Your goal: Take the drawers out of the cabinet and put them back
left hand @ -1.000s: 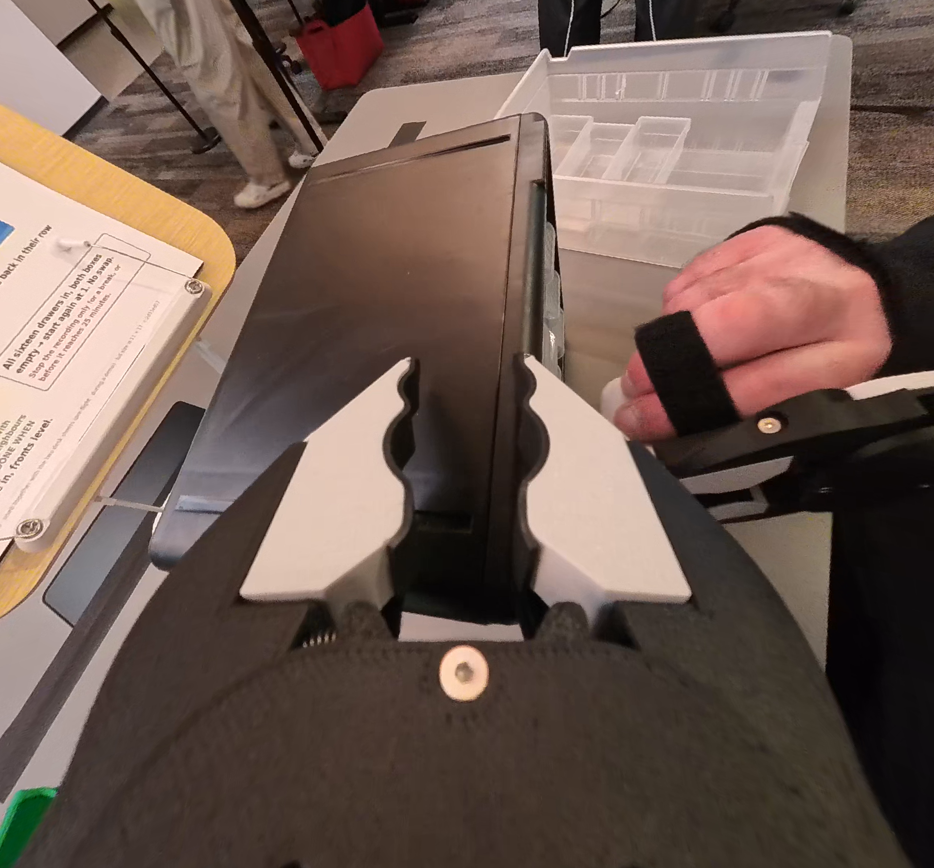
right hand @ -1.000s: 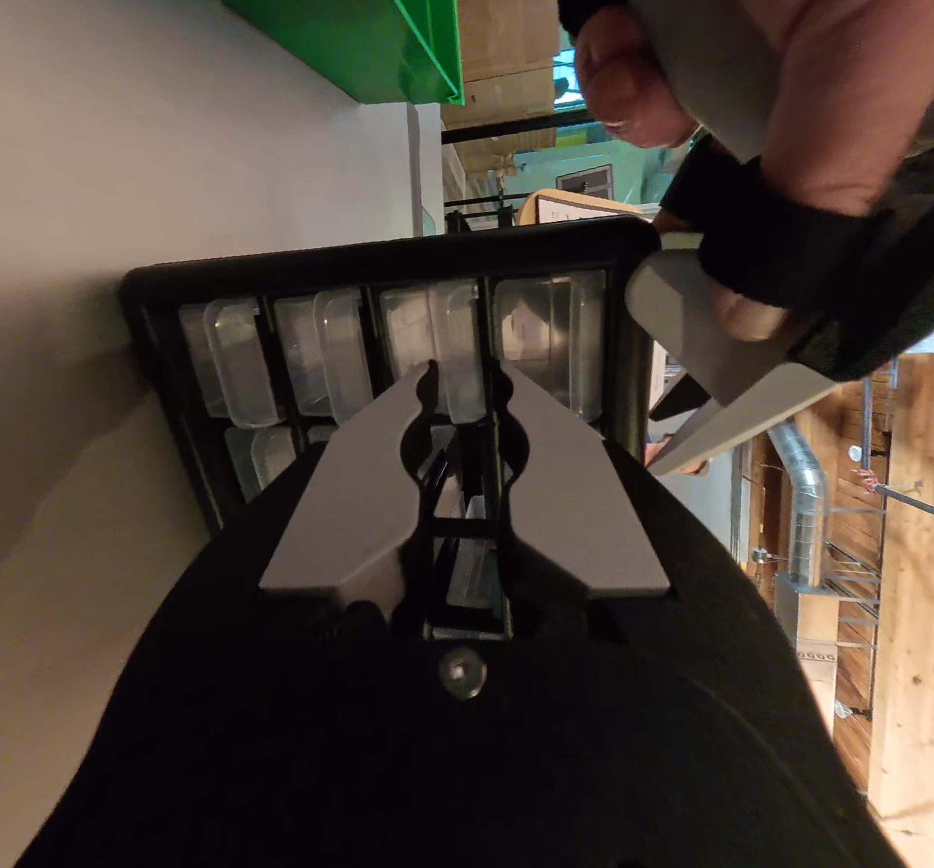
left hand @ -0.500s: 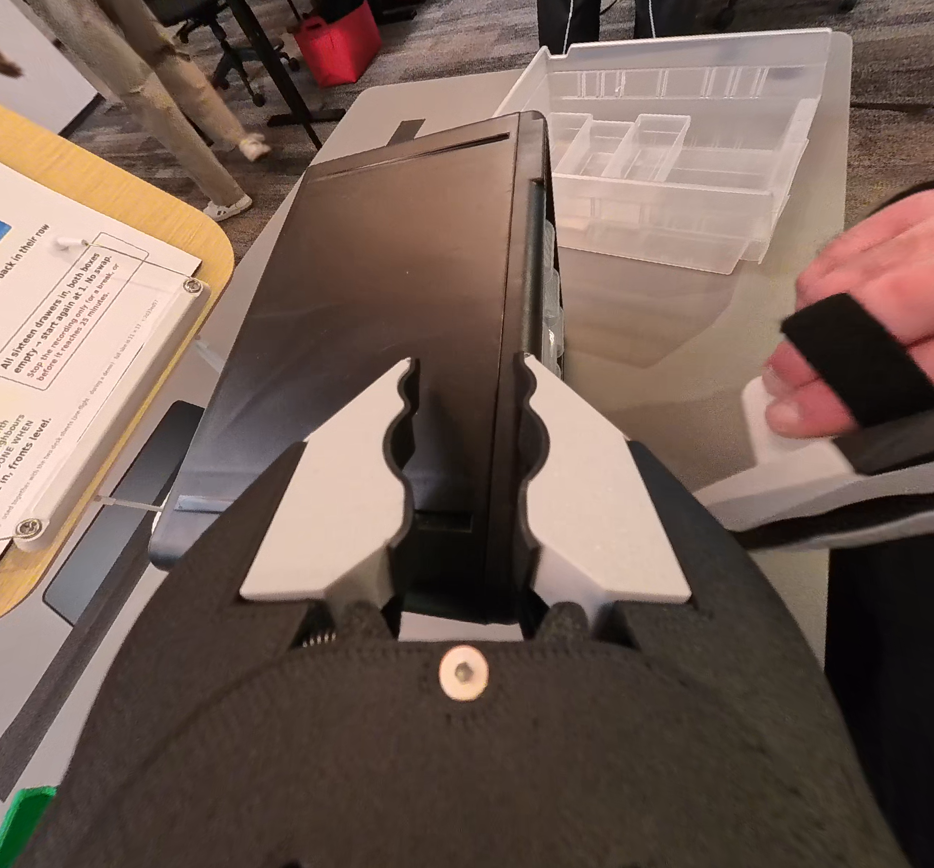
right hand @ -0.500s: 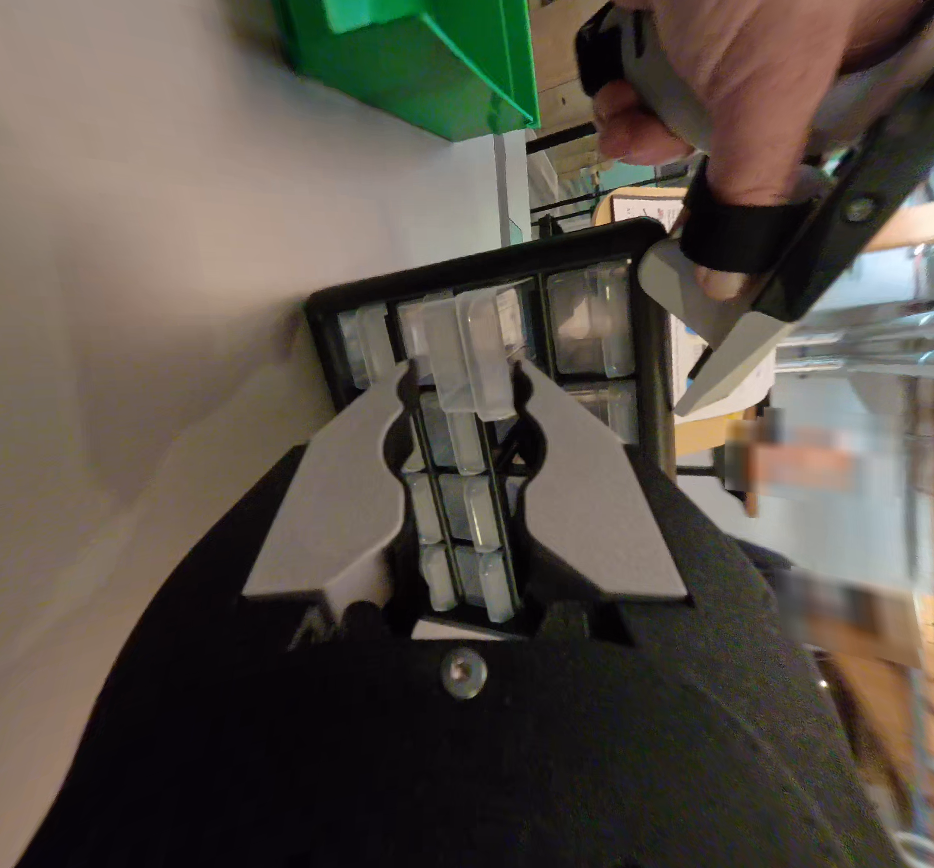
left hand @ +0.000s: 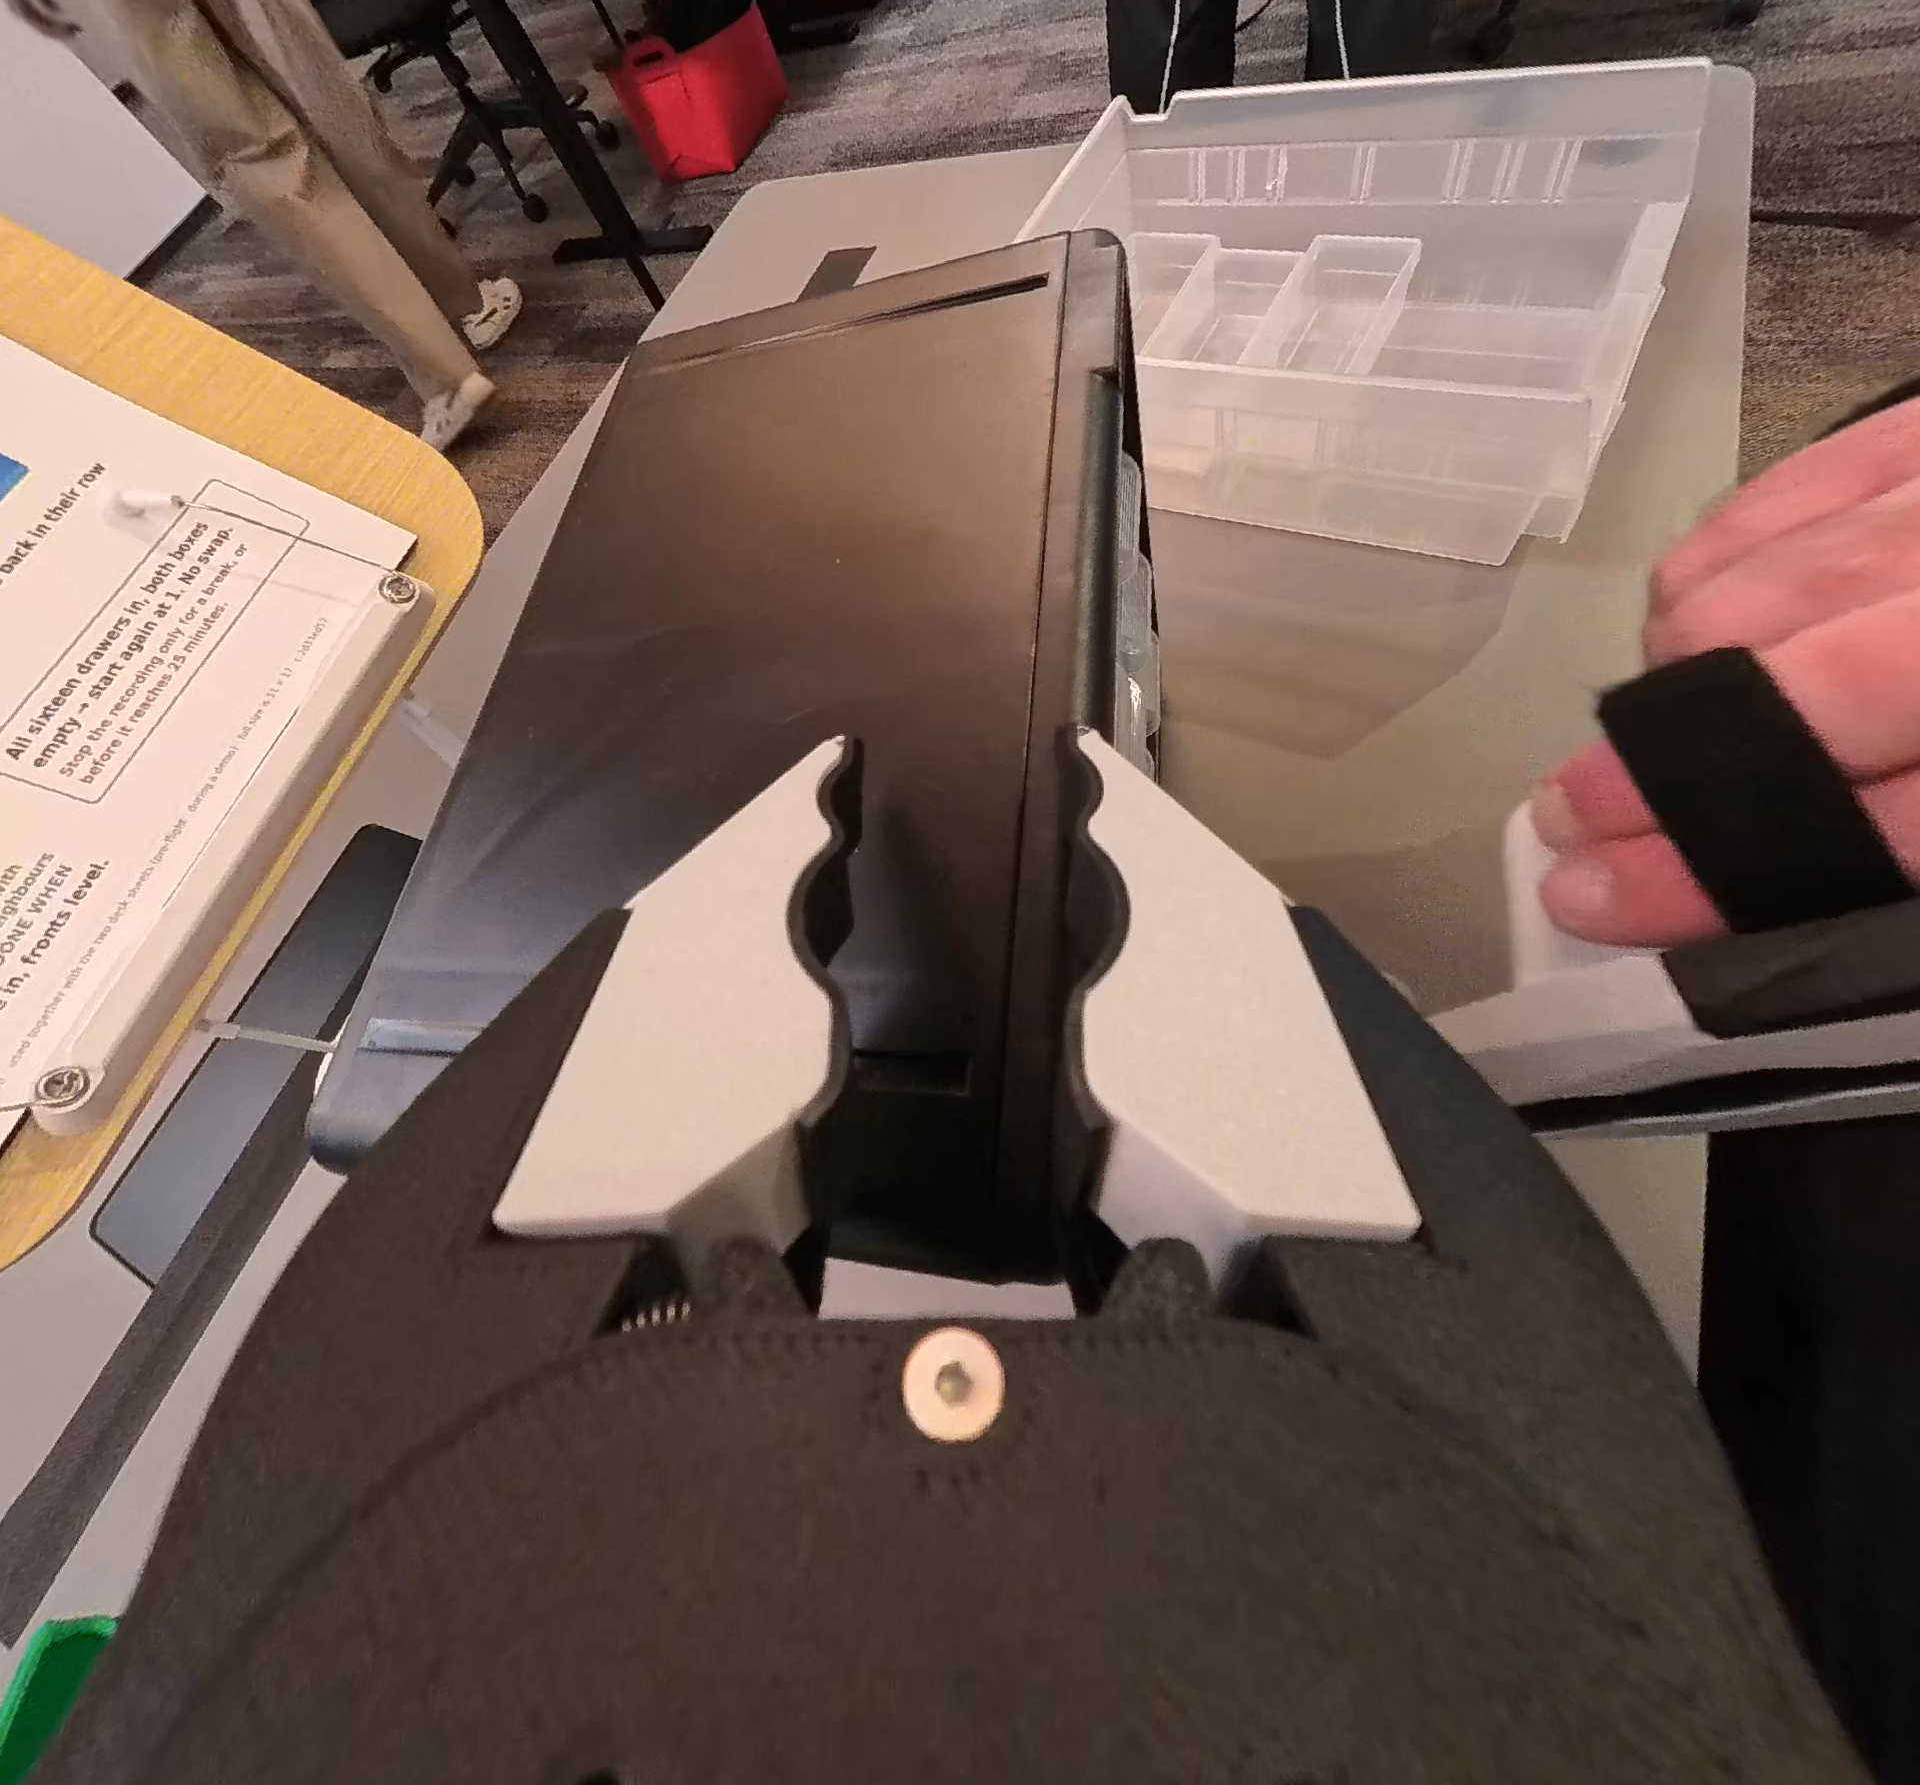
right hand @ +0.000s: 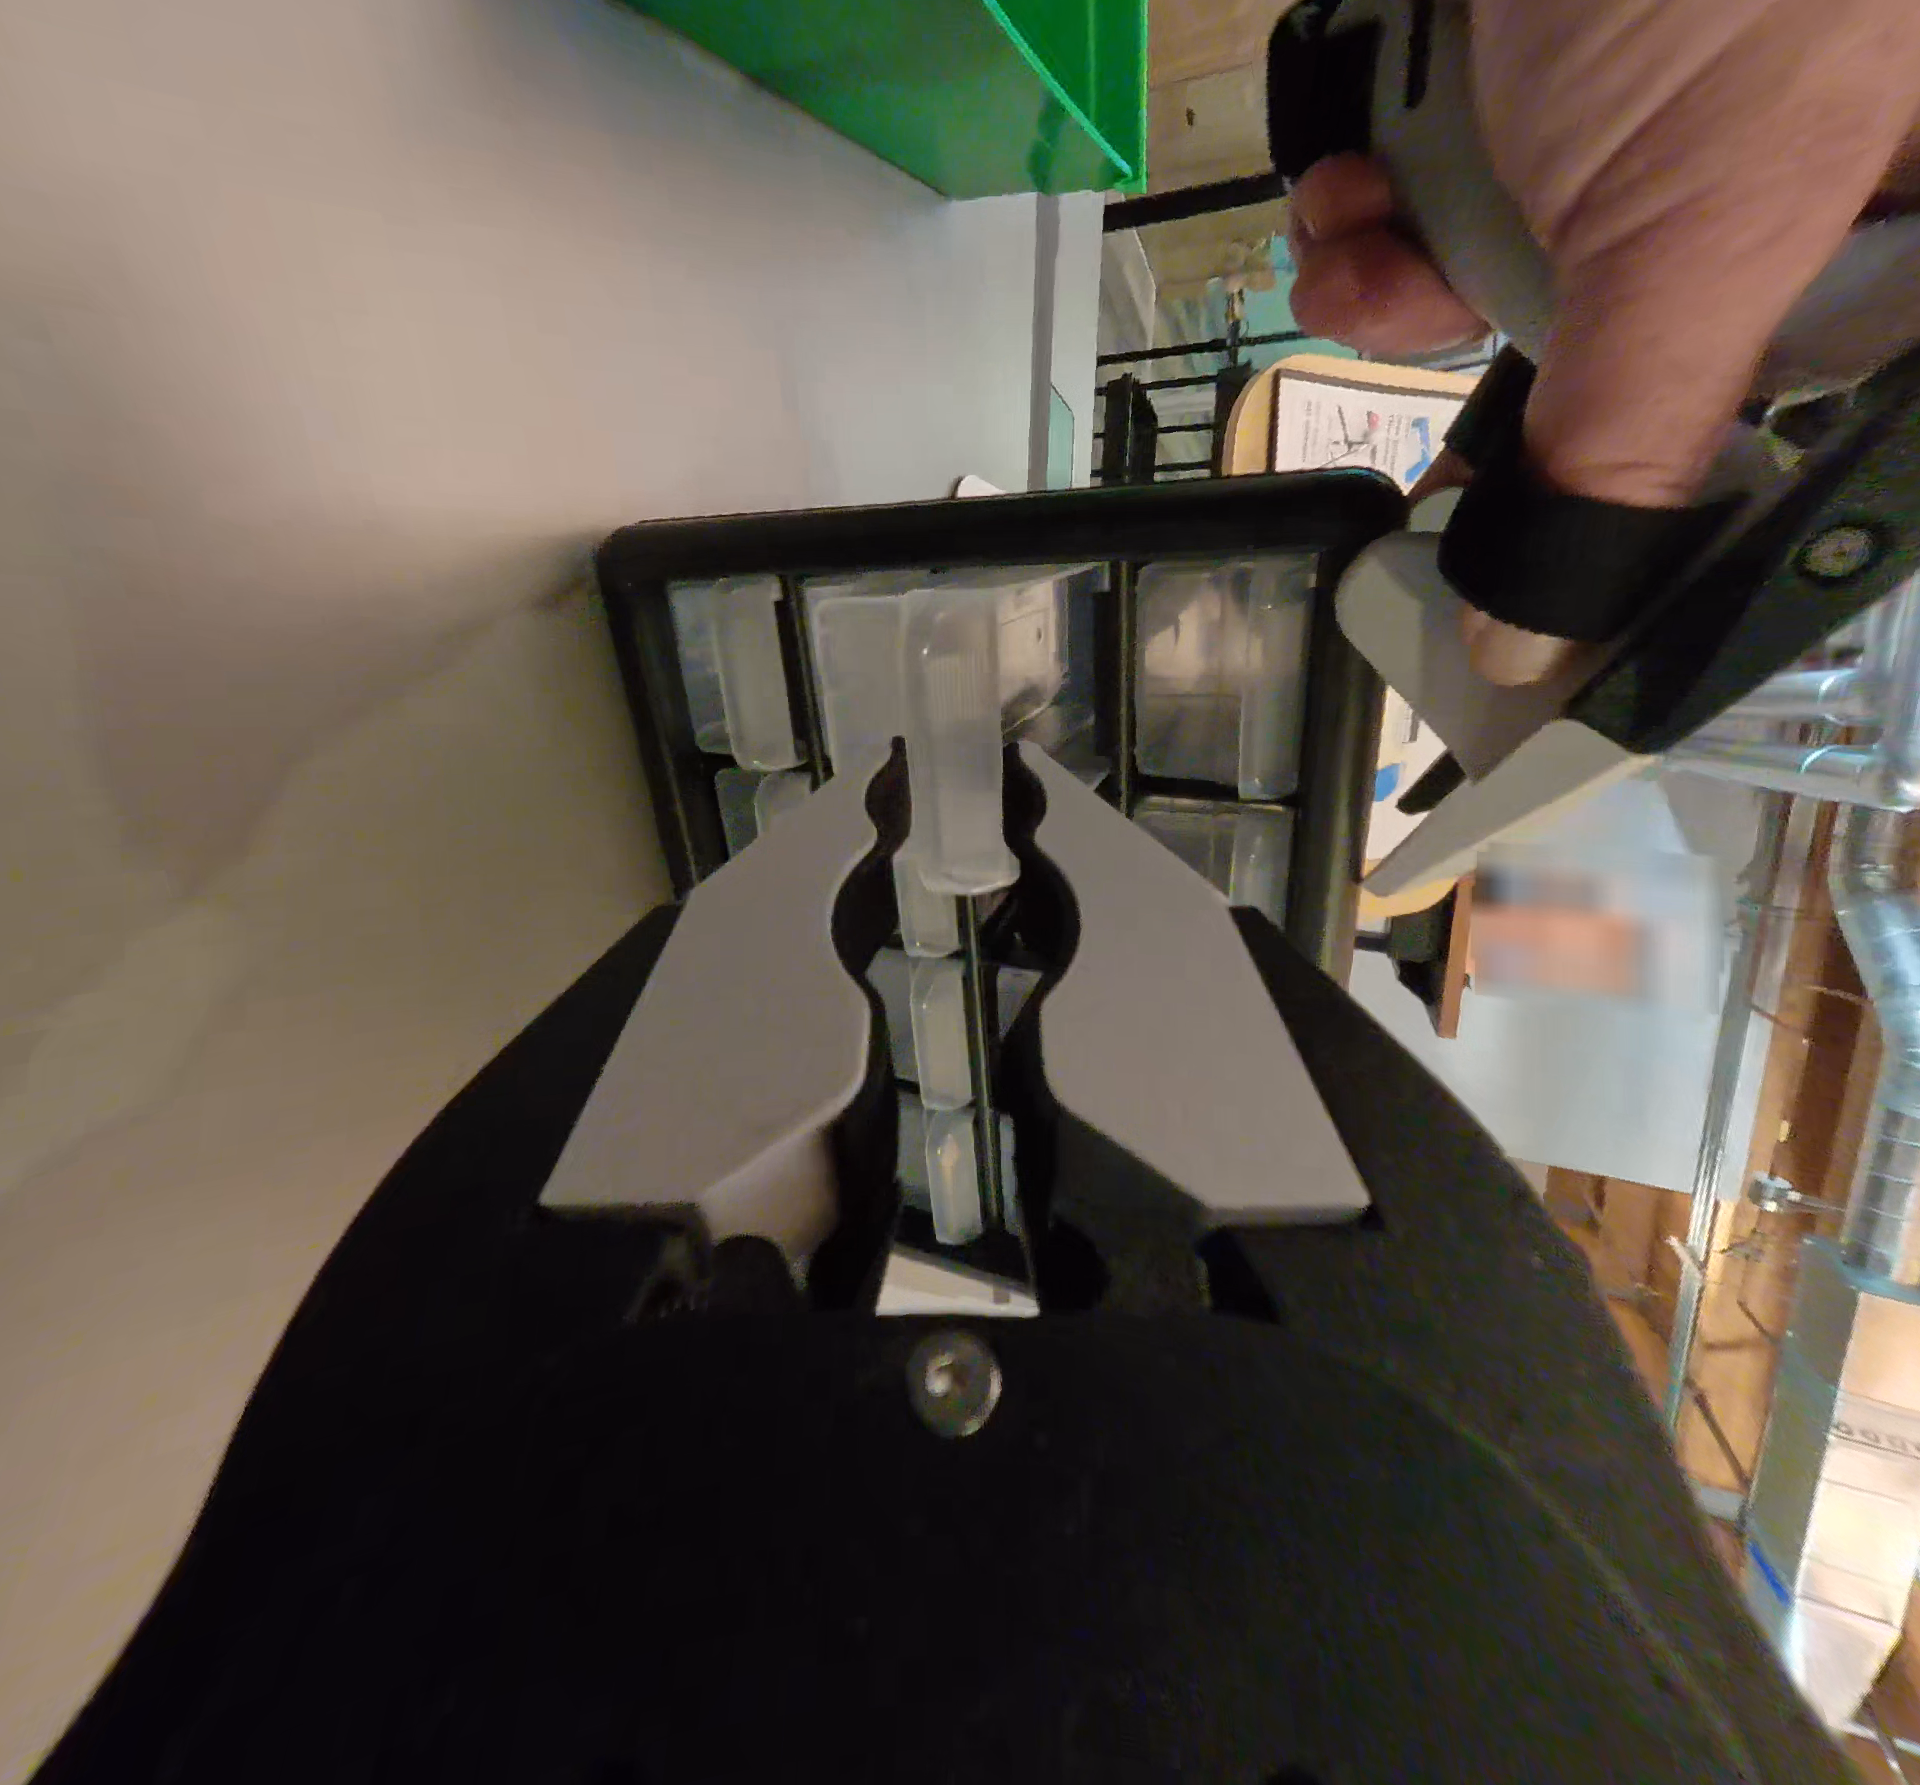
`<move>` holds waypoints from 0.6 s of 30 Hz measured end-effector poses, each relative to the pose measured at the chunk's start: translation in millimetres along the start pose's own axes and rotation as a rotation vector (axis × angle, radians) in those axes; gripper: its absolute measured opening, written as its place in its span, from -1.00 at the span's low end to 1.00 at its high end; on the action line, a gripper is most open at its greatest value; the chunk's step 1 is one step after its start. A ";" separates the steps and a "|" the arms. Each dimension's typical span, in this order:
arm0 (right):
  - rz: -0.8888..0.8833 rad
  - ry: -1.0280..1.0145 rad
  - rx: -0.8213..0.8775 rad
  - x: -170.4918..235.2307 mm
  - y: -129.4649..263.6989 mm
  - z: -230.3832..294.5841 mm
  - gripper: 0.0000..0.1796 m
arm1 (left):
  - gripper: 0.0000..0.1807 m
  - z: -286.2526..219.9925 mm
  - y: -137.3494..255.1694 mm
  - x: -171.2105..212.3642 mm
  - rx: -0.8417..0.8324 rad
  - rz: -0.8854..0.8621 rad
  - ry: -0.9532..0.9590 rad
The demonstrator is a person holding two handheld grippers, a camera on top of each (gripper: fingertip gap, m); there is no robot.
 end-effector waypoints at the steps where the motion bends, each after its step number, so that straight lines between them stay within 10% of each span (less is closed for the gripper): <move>1: -0.006 0.007 0.002 -1.7 4.6 2.1 -0.83 | -0.60 -0.1 0.0 0.0 0.000 0.000 0.000; 18: -0.054 -0.009 -0.075 -18.7 61.4 12.1 -0.84 | -0.60 0.1 -0.1 -0.1 -0.002 0.001 0.002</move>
Point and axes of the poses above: each gripper's, where its closed fingertips meet, y back along the fingers, x out of its underside, z = x × y across the jaws, the point moved 3 cm from there along y, back along the fingers, and after that the axes turned 13 degrees about y, right-handed, at the moved point
